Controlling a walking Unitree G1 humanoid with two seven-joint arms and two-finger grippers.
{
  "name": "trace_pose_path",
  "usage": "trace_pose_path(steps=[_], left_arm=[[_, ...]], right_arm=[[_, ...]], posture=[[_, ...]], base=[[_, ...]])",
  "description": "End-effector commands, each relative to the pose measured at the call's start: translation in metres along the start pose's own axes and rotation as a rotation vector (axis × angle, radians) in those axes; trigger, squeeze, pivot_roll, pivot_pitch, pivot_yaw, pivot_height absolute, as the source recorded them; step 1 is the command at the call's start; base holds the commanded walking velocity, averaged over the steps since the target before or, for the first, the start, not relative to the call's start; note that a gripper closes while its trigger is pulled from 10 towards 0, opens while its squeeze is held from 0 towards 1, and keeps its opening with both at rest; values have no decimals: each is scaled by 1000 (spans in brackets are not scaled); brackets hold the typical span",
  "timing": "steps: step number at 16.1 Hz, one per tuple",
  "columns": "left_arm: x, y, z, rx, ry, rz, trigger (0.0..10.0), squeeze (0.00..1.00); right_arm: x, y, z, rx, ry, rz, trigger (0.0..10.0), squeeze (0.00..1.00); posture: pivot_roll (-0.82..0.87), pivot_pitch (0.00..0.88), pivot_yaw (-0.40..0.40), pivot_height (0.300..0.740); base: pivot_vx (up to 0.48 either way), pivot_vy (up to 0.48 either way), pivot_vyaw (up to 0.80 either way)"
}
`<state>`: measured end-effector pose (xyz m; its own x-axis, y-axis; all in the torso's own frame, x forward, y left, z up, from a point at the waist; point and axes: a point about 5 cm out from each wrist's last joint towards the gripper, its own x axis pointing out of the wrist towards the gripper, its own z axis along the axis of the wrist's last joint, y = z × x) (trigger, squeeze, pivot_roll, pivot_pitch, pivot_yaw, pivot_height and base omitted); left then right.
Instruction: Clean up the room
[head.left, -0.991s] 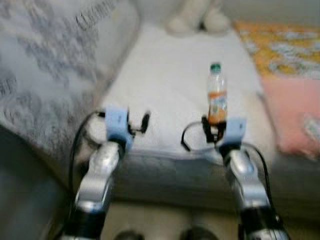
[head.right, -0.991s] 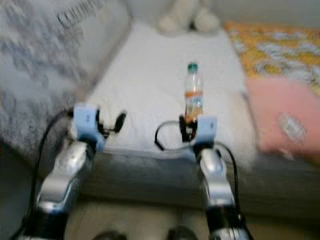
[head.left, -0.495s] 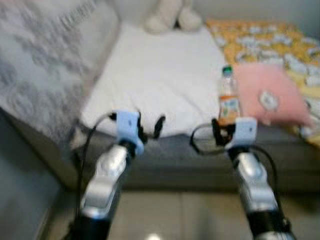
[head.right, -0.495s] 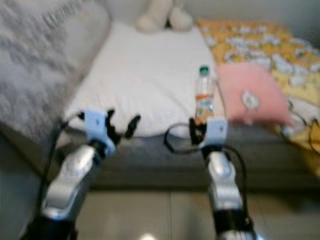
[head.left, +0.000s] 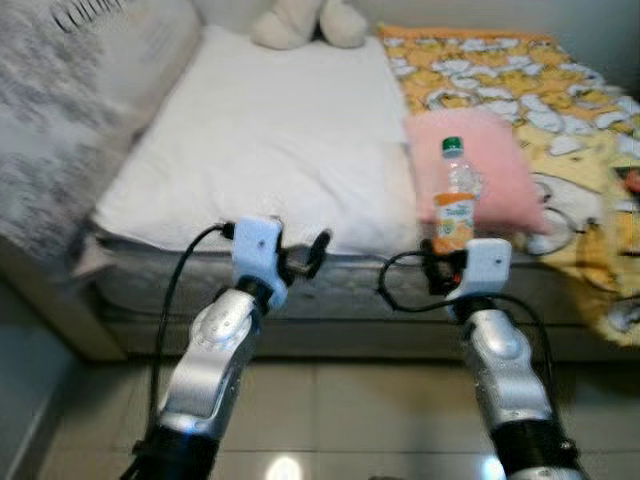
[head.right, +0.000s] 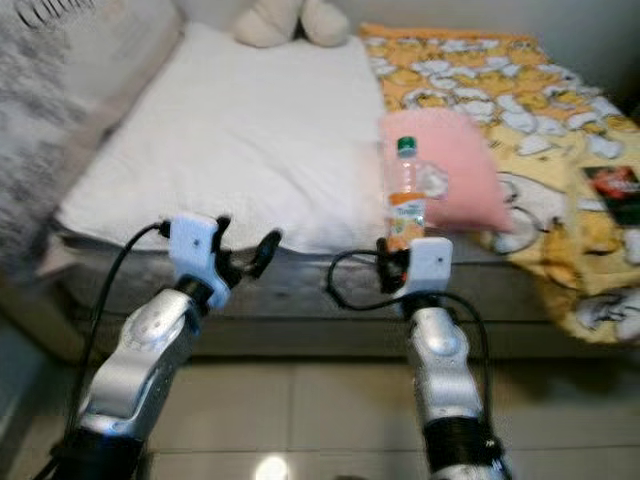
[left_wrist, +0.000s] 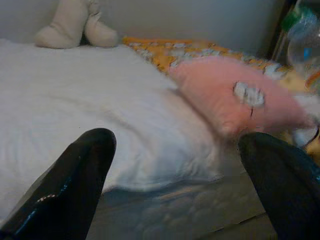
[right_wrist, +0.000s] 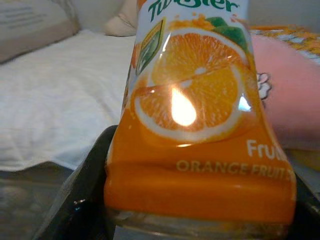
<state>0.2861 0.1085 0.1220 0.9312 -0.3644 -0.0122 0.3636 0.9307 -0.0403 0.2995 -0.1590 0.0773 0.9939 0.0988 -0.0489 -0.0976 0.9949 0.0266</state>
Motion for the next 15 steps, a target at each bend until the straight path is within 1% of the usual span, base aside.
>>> trace_pose_path(steps=[1,2,3,4,6,8,9,10,11,12,13,14,15], left_arm=[[1,-2,5,-2,-19,-4,10000,0],[1,-3,6,-37,-32,2,10000,0],[1,-3,6,-51,-36,13,10000,0],[1,-2,4,-40,-27,24,10000,0],[-1,6,-3,-22,6,64,10000,0],[-10,17,-18,-19,66,122,10000,0],[-14,24,-31,-45,119,186,10000,0],[-15,26,-36,-89,142,227,10000,0],[-16,31,-43,-167,170,292,10000,0],[-17,37,-43,-180,170,330,10000,0],[-20,44,-41,-140,152,351,10000,0],[-22,48,-39,-113,139,362,10000,0],[-31,57,-34,-52,112,375,10000,0]], right_arm=[[2,-1,6,-10,-23,-1,0,0],[2,-1,5,-15,-17,3,0,0],[2,-1,3,-15,-7,5,0,0],[2,-2,2,-6,-1,5,0,0],[2,-3,2,1,-3,10,0,0],[1,-5,2,16,-9,6,0,0],[1,-5,2,28,-8,2,0,0],[1,-4,1,38,-12,9,0,0],[0,-3,1,58,-19,10,0,0],[0,-6,1,79,-18,-5,0,0],[-1,-11,0,82,-14,-25,0,0],[-2,-14,-2,81,-11,-36,0,0],[-8,-21,-3,75,-10,-54,0,0]], posture=[[-100,0,26,740],[-98,0,27,740],[-98,0,27,740],[-98,0,27,740],[-97,0,26,740],[-102,0,33,740],[-106,0,42,740],[-111,0,46,740],[-116,0,51,740],[-117,0,51,740],[-118,0,52,740],[-118,0,52,740],[-120,0,55,740]], base=[[0,-472,0],[0,0,788],[0,0,775],[0,0,750],[0,0,741],[0,0,713],[0,0,694],[0,0,681],[0,0,669],[0,0,675],[0,0,669],[0,0,669],[0,0,669]])
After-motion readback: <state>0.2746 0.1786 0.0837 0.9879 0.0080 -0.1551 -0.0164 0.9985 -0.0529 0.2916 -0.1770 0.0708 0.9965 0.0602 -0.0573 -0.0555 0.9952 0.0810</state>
